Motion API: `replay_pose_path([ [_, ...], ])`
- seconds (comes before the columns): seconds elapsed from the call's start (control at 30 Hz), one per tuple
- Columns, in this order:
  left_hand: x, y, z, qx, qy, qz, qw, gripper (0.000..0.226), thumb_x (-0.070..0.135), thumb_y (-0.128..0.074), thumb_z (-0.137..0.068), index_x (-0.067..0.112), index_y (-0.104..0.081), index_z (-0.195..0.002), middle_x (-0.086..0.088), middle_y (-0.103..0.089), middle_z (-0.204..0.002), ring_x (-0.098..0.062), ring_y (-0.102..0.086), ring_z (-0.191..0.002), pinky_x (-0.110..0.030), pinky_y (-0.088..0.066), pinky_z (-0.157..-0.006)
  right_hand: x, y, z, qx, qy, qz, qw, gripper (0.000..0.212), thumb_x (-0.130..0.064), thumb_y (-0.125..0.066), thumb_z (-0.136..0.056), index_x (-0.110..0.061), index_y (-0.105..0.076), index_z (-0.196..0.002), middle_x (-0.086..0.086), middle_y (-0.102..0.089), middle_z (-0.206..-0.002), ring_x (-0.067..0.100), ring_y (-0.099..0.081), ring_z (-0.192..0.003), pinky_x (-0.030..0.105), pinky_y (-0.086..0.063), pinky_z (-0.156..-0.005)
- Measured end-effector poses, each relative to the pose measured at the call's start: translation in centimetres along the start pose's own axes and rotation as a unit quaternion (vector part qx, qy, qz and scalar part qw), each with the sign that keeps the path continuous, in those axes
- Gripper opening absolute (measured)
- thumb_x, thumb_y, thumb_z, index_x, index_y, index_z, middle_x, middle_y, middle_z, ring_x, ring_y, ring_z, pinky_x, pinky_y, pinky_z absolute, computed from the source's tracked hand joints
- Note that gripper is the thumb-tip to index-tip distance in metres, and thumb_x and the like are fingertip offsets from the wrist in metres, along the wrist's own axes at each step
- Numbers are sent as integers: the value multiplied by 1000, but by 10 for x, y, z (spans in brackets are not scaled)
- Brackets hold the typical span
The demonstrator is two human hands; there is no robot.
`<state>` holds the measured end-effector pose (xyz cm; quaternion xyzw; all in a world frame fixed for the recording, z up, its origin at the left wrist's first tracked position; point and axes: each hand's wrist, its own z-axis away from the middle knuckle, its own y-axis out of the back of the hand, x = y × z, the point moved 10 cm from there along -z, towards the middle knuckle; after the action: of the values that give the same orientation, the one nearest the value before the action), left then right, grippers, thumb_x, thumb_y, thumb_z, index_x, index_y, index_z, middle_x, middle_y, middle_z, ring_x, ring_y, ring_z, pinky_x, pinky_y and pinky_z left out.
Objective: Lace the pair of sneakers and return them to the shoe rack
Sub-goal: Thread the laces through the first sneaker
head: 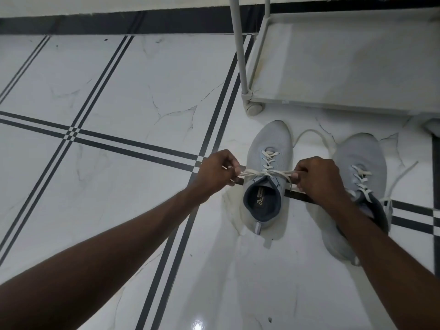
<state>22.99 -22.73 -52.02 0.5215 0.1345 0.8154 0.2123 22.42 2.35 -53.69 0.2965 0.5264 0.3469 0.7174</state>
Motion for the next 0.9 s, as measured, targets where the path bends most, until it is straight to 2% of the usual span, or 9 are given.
replay_pose_path([
  [0.17, 20, -13, -6, -91, -68, -175, 978, 5, 7, -71, -85, 8, -70, -91, -7, -75, -75, -20, -73, -67, -29, -61, -61, -30, 1, -8, -27, 105, 81, 991, 24, -30, -69, -84, -9, -64, -75, 11, -66, -78, 30, -57, -73, 35, -43, -62],
  [0.23, 27, -24, -4, -120, -93, -241, 959, 11, 17, -77, -82, 10, -72, -89, -5, -75, -73, -17, -70, -60, -21, -56, -57, -40, -5, -12, -64, 136, 134, 980, 21, -34, -65, -86, -15, -61, -80, 9, -66, -83, 26, -51, -71, 32, -37, -62],
  [0.3, 34, -35, -1, -123, -138, -356, 916, 13, 23, -75, -82, 12, -73, -89, -3, -75, -73, -12, -66, -57, -16, -47, -54, -51, -9, -14, -105, 177, 184, 961, 11, -31, -62, -88, -20, -61, -84, 7, -65, -85, 24, -48, -71, 31, -36, -63],
  [0.43, 38, -48, 6, -69, -242, -538, 805, 25, 6, -55, -84, 19, -69, -101, -6, -72, -83, -29, -65, -73, -28, -37, -56, -73, -11, -3, -109, 326, 310, 886, 9, -25, -57, -85, -24, -59, -77, -2, -50, -68, 22, -50, -67, 29, -32, -59],
  [0.5, 34, -49, 9, -68, -254, -543, 798, 31, 1, -51, -82, 23, -67, -98, -2, -71, -82, -29, -65, -73, -29, -34, -56, -70, -7, -2, -95, 364, 342, 861, 11, -23, -55, -86, -24, -62, -78, 3, -59, -69, 24, -55, -67, 29, -28, -58],
  [0.6, 30, -46, 12, -76, -257, -541, 797, 33, 0, -47, -82, 23, -67, -96, 3, -73, -87, -24, -66, -77, -28, -34, -58, -57, -5, -10, -98, 348, 335, 870, 18, -26, -50, -93, -24, -67, -88, 3, -69, -79, 23, -54, -67, 28, -26, -59],
  [0.67, 24, -43, 11, -84, -251, -528, 807, 31, 2, -45, -84, 20, -68, -93, 3, -74, -88, -23, -68, -78, -28, -42, -60, -48, -14, -11, -96, 350, 338, 868, 19, -29, -50, -93, -24, -68, -91, 6, -71, -81, 26, -61, -71, 29, -29, -61],
  [0.8, 9, -47, 18, -90, -255, -534, 801, 29, 8, -43, -87, 20, -67, -98, 4, -74, -90, -21, -69, -78, -26, -35, -54, -29, -27, -4, -88, 370, 358, 853, 11, -22, -56, -88, -25, -66, -85, 5, -67, -68, 29, -63, -62, 30, -32, -53],
  [0.9, 7, -49, 26, -87, -278, -518, 804, 25, 10, -43, -89, 19, -66, -95, 1, -74, -86, -22, -67, -73, -27, -37, -57, -25, -28, -1, -86, 376, 358, 850, 16, -16, -54, -86, -24, -68, -88, 4, -68, -67, 29, -63, -60, 29, -27, -53],
])
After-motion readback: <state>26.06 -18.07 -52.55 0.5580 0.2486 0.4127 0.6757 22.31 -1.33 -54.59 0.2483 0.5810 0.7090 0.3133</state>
